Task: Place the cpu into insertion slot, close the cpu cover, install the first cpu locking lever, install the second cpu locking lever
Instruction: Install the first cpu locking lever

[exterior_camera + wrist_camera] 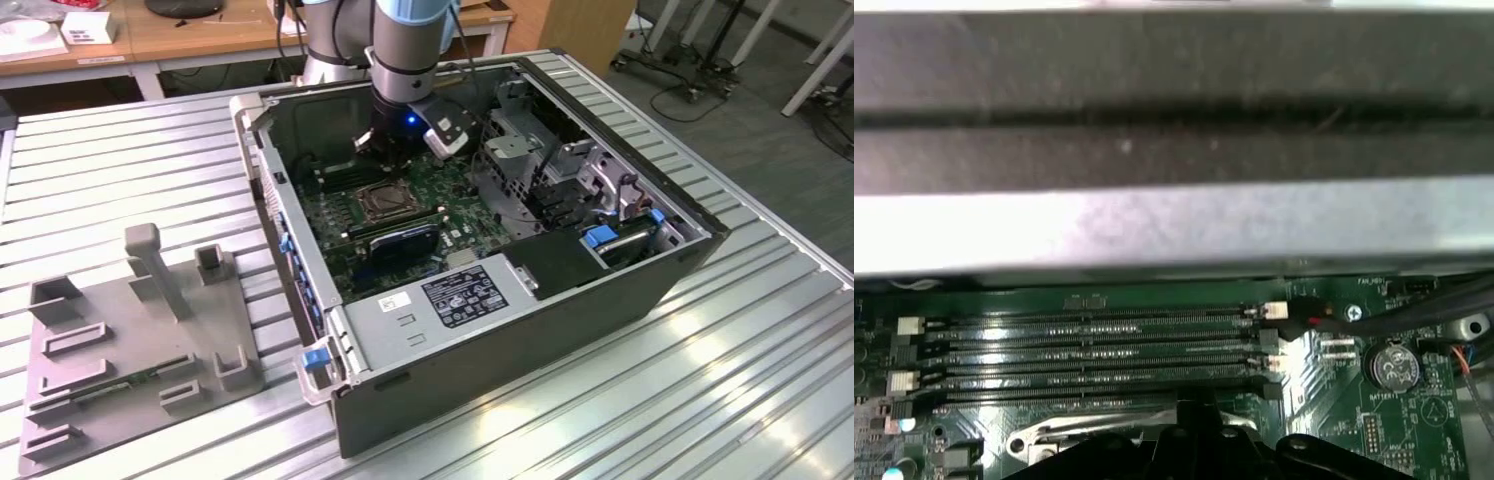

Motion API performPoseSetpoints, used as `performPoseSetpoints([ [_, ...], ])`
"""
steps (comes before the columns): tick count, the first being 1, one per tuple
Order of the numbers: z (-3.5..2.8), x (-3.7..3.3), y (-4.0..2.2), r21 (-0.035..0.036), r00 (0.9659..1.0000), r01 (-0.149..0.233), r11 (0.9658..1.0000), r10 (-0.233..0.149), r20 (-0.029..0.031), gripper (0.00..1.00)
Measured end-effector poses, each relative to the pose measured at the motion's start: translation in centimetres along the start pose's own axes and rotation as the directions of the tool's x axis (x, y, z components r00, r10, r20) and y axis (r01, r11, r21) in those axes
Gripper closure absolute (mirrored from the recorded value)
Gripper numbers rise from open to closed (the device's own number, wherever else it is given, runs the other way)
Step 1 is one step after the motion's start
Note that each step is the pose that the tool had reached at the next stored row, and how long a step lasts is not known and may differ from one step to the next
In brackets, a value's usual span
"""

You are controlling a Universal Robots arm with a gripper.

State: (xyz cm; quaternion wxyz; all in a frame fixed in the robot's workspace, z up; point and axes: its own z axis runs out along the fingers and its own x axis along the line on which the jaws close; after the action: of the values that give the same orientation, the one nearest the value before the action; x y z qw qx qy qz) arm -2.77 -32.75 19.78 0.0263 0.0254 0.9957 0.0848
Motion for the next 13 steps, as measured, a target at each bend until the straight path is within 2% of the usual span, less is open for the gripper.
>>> performPoseSetpoints([
  [3, 0.04, 0.01, -0.01, 0.0186, 1.0000, 0.001, 0.9998, -0.001, 0.0007, 0.89],
  [5, 0.07, 0.00, -0.02, 0.0265, 1.0000, 0.001, 0.9996, -0.001, 0.0010, 0.89],
  [9, 0.00, 0.00, 0.01, 0.0267, 1.0000, 0.001, 0.9996, -0.001, 0.0015, 0.89],
  [13, -0.72, -0.04, 0.13, 0.0266, 1.0000, 0.001, 0.9996, -0.001, 0.0013, 0.89],
])
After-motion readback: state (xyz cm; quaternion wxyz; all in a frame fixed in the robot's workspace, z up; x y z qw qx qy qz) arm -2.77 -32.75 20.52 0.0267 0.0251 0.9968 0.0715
